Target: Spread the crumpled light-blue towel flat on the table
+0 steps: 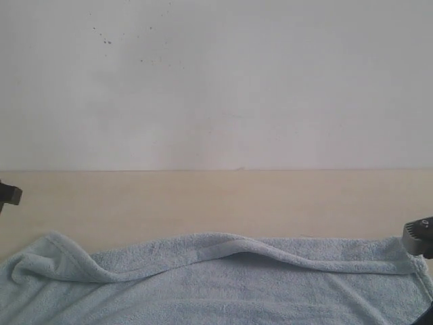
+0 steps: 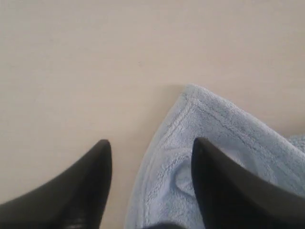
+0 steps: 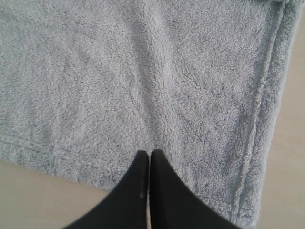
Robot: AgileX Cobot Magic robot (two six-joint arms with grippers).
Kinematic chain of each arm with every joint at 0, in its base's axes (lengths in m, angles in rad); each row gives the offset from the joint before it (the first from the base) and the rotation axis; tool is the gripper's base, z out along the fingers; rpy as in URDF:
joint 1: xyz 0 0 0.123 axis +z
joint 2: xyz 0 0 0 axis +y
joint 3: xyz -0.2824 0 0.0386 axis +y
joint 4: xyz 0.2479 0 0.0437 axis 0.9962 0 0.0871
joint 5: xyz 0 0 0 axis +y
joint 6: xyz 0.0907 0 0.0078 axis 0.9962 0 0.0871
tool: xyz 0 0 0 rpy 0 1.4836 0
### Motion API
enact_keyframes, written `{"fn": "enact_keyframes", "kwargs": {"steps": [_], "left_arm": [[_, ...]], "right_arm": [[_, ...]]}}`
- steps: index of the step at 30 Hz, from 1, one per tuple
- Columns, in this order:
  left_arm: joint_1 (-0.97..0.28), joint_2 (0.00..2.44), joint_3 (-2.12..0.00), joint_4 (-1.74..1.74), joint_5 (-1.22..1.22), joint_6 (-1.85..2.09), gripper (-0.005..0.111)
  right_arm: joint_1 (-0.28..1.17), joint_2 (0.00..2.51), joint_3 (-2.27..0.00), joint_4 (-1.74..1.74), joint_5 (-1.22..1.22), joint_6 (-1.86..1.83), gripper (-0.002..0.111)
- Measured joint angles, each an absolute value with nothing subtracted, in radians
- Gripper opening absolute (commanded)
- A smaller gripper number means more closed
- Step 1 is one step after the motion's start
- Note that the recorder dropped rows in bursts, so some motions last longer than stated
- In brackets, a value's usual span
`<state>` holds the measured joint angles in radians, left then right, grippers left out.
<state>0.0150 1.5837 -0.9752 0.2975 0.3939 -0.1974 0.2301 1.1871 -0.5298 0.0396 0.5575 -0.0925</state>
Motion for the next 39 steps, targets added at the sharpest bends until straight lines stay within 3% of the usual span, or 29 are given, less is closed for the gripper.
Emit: {"fn": "enact_keyframes", "kwargs": {"steps": [22,29,39], "left_arm": [[-0.031,2.032,-1.097,0.163,0.093,-0.085,0.049],[-0.031,2.068,-1.097,0.163,0.069,-0.085,0.007],[0.029,2.066,-1.097,0.198,0.040,-0.095,0.006]], "right_arm": [[0.230,1.187,-0.534,0.041,0.543,-0.101,0.000],[0.230,1.187,-0.534,0.041,0.543,-0.103,0.000],[0.230,1.187,-0.534,0.041,0.533,-0.103,0.000]]}}
